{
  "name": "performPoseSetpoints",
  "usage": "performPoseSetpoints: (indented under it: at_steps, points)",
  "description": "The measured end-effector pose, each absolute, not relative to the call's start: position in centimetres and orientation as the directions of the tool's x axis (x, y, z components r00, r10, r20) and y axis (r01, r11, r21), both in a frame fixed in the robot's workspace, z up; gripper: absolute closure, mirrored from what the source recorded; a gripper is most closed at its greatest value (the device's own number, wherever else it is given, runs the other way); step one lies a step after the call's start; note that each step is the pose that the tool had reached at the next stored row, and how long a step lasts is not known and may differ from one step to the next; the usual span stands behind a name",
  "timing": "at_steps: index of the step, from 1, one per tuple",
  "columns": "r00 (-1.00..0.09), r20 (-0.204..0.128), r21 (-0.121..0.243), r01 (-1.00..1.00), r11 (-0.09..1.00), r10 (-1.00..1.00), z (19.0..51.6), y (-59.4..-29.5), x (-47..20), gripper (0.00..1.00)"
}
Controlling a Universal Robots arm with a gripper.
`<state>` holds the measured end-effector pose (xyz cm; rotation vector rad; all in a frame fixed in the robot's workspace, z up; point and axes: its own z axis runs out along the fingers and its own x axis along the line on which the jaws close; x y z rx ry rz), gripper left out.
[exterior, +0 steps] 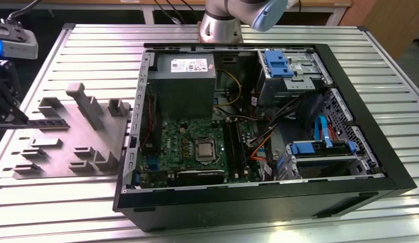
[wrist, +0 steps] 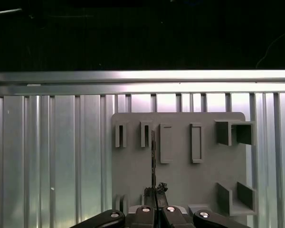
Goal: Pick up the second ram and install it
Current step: 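Pick up the second ram and move it above second insertion slot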
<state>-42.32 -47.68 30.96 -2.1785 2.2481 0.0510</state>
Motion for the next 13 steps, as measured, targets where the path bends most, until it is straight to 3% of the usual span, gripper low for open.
performPoseSetpoints:
  at_steps: [13]
  points:
    - [-0.032, -0.031, 0.012, -0.999, 0.031, -0.999, 34.2, -47.6, -42.3, 0.89]
